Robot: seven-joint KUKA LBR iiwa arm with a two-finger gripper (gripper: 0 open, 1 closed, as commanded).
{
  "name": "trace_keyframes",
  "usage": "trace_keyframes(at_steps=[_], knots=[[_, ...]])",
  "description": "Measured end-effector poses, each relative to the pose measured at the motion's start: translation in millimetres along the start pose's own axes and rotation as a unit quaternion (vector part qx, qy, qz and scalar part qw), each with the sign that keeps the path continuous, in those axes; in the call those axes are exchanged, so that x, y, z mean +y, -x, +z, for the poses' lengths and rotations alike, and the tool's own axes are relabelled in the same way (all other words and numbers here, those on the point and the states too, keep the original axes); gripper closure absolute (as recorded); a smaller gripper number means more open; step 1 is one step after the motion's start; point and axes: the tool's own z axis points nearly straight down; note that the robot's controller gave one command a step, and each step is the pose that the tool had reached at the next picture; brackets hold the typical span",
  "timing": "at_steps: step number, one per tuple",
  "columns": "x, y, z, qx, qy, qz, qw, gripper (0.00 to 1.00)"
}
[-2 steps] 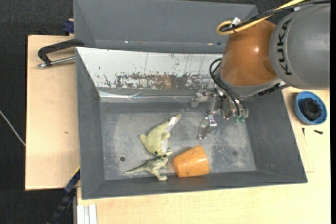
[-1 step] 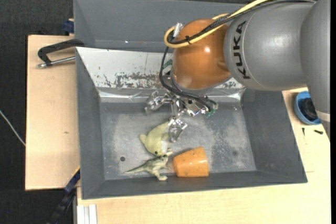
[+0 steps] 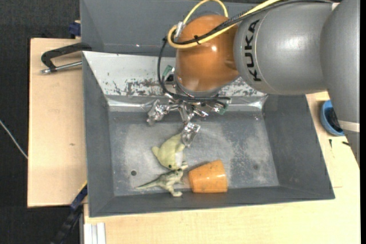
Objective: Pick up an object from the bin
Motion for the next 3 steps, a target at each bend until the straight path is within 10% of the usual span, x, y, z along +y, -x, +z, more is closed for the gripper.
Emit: trace_keyframes(at_steps=[1,2,3], knots=[[5.0,-5.1,38.3,0.0017,0.002,-0.206,0.9785,0.00],[5.3,-3.2,37.1,0.0007,0.001,-0.205,0.9788,0.00],[4.6,-3.2,36.4,0.0011,0.001,-0.204,0.9789,1.00]])
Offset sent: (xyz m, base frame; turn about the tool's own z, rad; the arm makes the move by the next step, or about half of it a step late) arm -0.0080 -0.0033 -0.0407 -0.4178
